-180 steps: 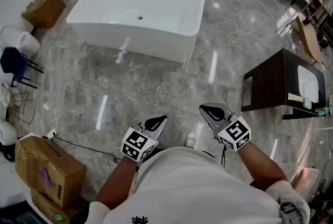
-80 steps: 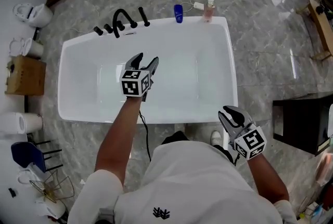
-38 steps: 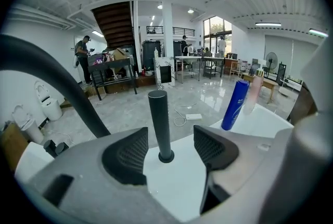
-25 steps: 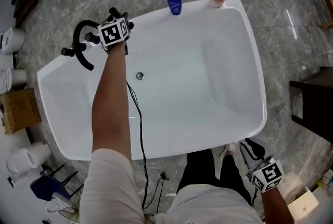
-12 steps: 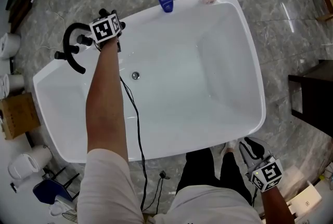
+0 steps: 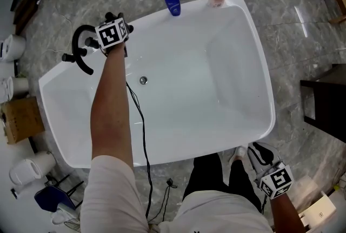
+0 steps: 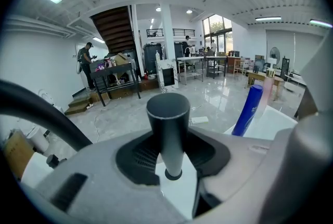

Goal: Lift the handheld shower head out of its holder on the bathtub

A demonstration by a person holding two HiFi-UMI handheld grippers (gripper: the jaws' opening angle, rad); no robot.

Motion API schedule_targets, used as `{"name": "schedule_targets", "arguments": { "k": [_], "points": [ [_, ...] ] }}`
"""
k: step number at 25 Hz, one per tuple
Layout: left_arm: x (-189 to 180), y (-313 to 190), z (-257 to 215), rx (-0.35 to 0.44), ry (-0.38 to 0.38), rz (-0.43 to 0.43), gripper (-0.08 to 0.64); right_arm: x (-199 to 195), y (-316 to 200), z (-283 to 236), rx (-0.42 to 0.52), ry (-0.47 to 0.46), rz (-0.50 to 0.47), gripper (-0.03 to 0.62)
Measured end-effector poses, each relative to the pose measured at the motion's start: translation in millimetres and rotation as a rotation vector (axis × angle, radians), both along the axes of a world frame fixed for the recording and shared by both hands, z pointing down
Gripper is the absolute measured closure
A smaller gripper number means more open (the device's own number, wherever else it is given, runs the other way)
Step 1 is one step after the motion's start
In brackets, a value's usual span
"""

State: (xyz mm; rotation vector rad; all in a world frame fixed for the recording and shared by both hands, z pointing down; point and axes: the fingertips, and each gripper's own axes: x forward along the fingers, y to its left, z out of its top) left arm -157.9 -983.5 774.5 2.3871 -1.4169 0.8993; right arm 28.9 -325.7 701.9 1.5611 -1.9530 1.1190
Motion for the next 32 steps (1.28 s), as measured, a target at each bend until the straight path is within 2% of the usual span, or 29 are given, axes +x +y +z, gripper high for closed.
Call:
{"name": "schedule_targets", "arguments": {
  "k": [19,32],
  "points": [
    [-11,57,-101,0.093,0.019,-0.007,0.425,1,30,-34,0.106,-0.011,-0.023,0.515],
    [-34,127,-175,0.143,0.054,-0.01,0.425,-10,72,-67,0.172,-0.007,-0.078,0.558]
  ]
}}
